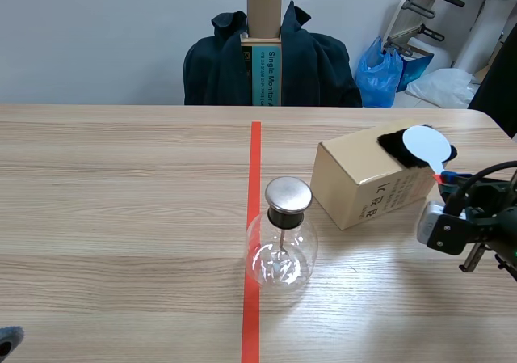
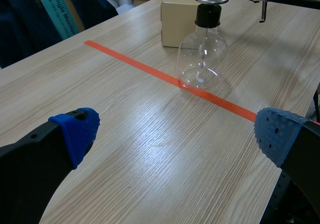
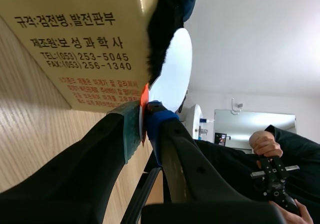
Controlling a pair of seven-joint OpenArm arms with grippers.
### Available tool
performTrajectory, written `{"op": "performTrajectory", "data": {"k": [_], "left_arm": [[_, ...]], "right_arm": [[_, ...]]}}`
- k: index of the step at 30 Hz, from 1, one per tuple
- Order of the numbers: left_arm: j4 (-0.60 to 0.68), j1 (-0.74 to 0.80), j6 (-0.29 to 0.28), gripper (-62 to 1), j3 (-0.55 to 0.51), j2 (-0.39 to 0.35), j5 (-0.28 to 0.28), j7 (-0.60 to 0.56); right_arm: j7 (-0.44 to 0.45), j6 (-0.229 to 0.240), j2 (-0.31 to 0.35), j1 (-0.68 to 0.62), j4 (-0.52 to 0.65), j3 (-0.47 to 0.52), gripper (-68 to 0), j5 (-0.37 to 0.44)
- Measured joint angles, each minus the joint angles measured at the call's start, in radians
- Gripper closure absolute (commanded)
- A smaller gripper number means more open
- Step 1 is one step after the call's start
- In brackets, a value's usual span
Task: Do the electroscope experiment.
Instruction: 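Rub the plate on the fur, then bring the plate to the electroscope and point at the metal foil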
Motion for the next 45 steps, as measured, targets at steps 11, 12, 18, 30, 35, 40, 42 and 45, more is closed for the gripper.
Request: {"op": "performTrajectory", "data": {"k": [11, 12, 18, 30, 35, 40, 42, 45], "left_arm": [[0.0, 0.0, 0.0, -62.3, 0.0, 0.0, 0.0, 0.0], [0.0, 0.0, 0.0, -62.3, 0.0, 0.0, 0.0, 0.0], [0.0, 0.0, 0.0, -62.3, 0.0, 0.0, 0.0, 0.0], [0.0, -0.011, 0.0, -58.7, 0.0, 0.0, 0.034, 0.004], [0.0, -0.074, 0.0, -19.6, 0.01, 0.0, 0.121, 0.068], [0.0, -0.197, 0.0, -2.5, 0.114, 0.0, 0.148, 0.121], [0.0, -0.263, 0.0, -2.5, 0.183, 0.0, 0.15, 0.151], [-0.022, -0.377, 0.0, -2.5, 0.294, 0.009, 0.15, 0.148]], "right_arm": [[0.002, -0.021, 0.011, 0.0, 0.063, 0.013, -0.7, 0.0], [-0.003, -0.027, 0.011, -0.001, 0.071, 0.025, -0.7, 0.0], [-0.043, -0.03, 0.026, -0.006, 0.181, 0.09, -0.7, 0.011], [-0.054, -0.03, 0.045, -0.005, 0.414, 0.242, -0.7, 0.117], [-0.054, -0.031, 0.045, -0.005, 0.46, 0.285, -0.7, 0.157], [-0.054, -0.03, 0.045, -0.005, 0.488, 0.305, -0.7, 0.187], [-0.054, -0.03, 0.045, -0.005, 0.497, 0.315, -0.7, 0.202], [-0.054, -0.03, 0.045, -0.005, 0.507, 0.328, -0.7, 0.237]]}}
